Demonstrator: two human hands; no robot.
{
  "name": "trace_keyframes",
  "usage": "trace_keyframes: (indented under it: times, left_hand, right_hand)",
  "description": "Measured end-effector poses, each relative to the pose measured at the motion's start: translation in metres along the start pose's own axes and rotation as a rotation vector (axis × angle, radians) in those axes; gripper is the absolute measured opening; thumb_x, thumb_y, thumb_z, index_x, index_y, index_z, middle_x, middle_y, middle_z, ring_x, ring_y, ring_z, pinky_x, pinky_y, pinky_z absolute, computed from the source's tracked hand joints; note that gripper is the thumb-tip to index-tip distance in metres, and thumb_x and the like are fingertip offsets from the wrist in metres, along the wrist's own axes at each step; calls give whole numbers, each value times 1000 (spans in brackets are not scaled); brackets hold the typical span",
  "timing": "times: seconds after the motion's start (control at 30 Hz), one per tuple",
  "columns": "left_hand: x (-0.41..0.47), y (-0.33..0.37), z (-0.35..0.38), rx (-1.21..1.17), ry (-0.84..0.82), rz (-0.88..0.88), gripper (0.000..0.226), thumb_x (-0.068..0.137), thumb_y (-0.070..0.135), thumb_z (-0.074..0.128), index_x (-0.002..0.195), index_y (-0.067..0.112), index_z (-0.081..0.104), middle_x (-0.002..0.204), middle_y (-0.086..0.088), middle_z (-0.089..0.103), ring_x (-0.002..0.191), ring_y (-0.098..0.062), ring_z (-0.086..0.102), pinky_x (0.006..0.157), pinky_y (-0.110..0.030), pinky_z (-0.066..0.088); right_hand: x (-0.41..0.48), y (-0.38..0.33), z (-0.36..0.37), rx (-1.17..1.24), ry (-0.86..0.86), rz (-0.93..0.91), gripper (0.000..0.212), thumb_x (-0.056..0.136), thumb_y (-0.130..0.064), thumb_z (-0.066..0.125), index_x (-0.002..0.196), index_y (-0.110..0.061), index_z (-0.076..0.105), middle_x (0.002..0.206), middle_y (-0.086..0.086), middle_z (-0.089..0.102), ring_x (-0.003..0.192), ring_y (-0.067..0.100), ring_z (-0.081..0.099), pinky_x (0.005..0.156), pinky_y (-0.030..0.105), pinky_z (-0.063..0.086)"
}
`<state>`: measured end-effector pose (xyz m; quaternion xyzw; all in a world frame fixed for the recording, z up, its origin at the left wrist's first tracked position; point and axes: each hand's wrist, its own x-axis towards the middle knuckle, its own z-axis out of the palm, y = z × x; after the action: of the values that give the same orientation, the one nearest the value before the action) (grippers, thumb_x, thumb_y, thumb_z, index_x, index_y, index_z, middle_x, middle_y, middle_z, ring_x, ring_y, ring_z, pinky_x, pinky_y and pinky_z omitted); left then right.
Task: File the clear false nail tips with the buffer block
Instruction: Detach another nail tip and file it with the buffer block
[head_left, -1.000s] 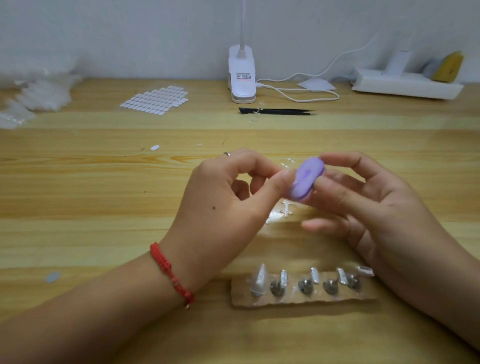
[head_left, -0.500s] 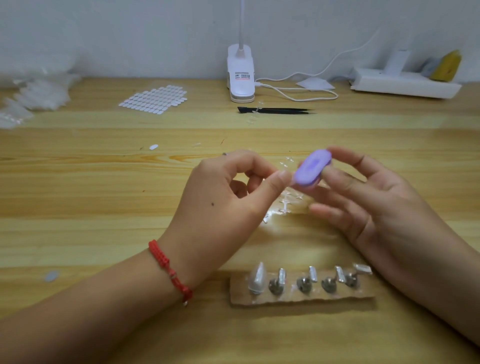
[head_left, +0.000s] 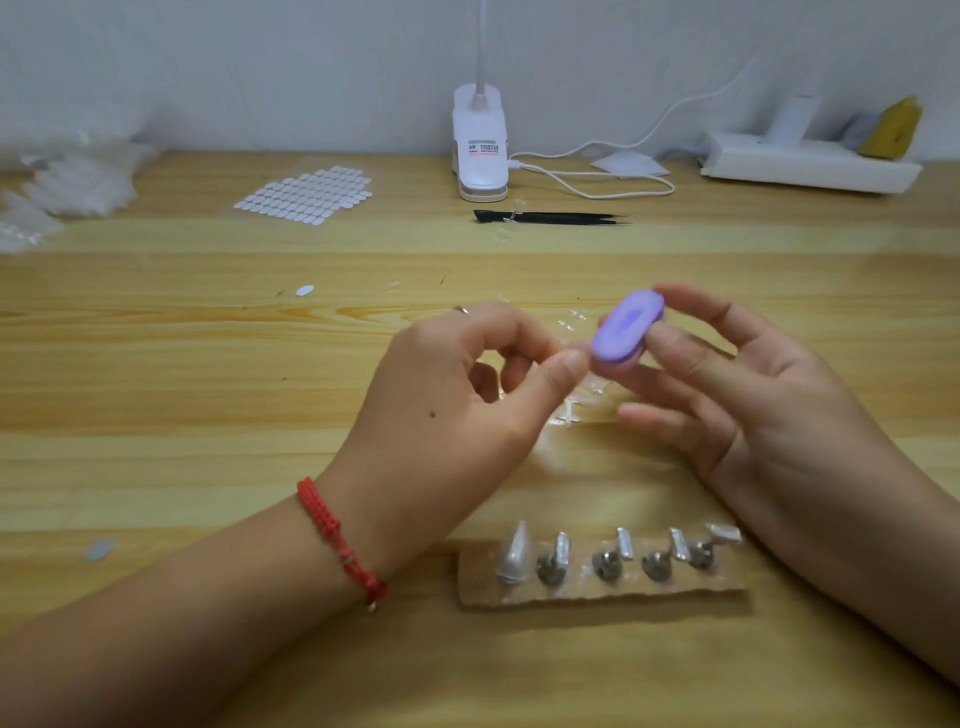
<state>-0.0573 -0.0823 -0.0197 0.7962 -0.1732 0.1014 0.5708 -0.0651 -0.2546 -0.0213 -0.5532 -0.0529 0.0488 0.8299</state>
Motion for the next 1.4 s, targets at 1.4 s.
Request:
trace_keyframes:
  times: [1.4]
  left_hand:
    - [4,2,-7,-147,179,-11,15,81,23,68,69,14,66,55,9,48,36,-1,31,40,-8,24]
  right_hand:
    - [-2,-1,1,-187,-198,43,20,77,-14,75,96,-20,74,95,19,71,81,34,73,49,26,55]
